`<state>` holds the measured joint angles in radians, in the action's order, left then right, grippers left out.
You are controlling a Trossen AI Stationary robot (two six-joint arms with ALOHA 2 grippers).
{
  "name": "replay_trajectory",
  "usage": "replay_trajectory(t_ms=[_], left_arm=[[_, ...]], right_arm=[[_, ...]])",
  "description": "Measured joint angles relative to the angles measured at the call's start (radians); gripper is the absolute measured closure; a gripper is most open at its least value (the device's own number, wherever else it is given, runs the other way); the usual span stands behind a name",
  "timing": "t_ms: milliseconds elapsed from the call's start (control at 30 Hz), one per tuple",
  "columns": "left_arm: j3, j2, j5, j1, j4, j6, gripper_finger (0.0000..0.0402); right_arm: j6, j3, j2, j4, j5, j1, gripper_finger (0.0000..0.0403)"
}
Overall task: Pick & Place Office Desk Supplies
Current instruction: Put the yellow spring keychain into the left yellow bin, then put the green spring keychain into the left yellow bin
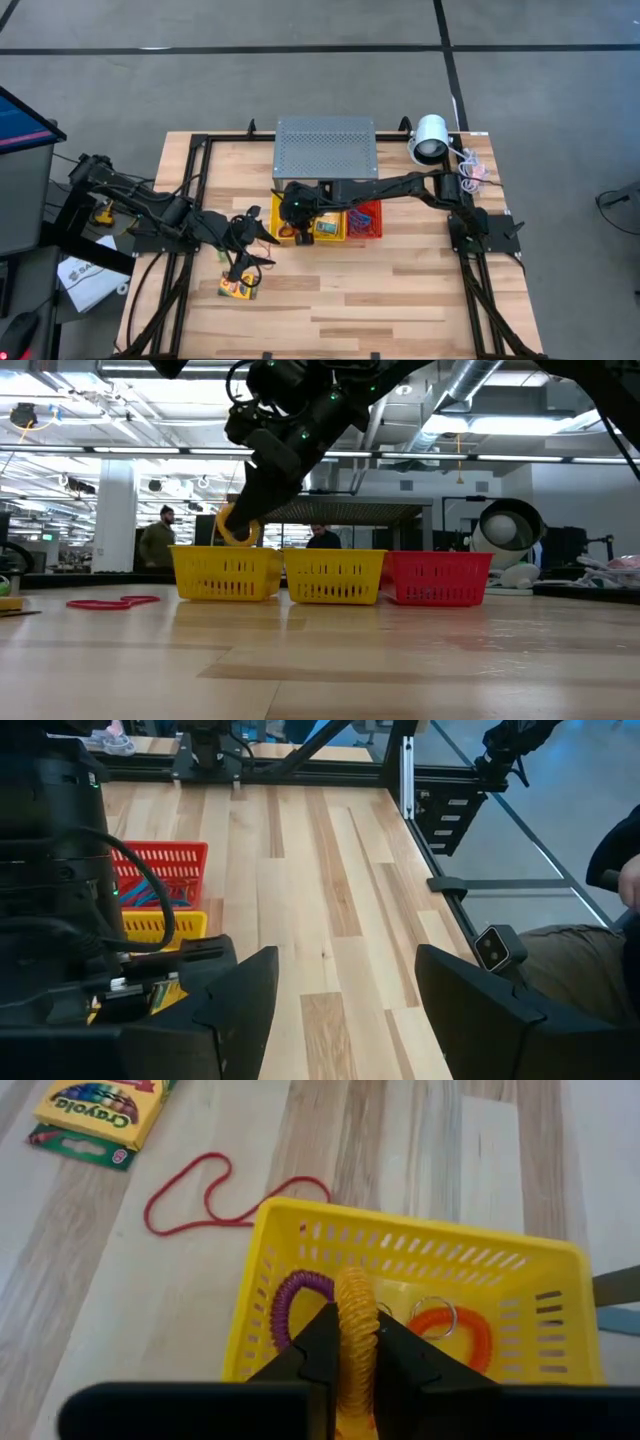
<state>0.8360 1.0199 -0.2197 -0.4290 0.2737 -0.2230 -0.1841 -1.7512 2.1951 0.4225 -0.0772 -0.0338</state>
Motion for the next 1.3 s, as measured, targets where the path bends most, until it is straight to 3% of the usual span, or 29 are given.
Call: replay_trajectory(t_ms=[667,1067,1300], left_arm=[[0.000,0.000,0.000,0.000,0.029,-0.006,0.0170],[0.000,0.000,0.011,-0.009,0.069,-0.059,0.0170],[0.000,0.000,0.014,-0.056,0.208,-0.212,0.0170]], right_arm=[[-0.010,-0.007,-0.036,0.035,-0.003,0.001,0.0263],[-0.026,-0.008,-0.212,0.126,-0.002,0.054,0.0258],[-0.026,0.019,-0.286,0.199,-0.003,0.130,0.0260]])
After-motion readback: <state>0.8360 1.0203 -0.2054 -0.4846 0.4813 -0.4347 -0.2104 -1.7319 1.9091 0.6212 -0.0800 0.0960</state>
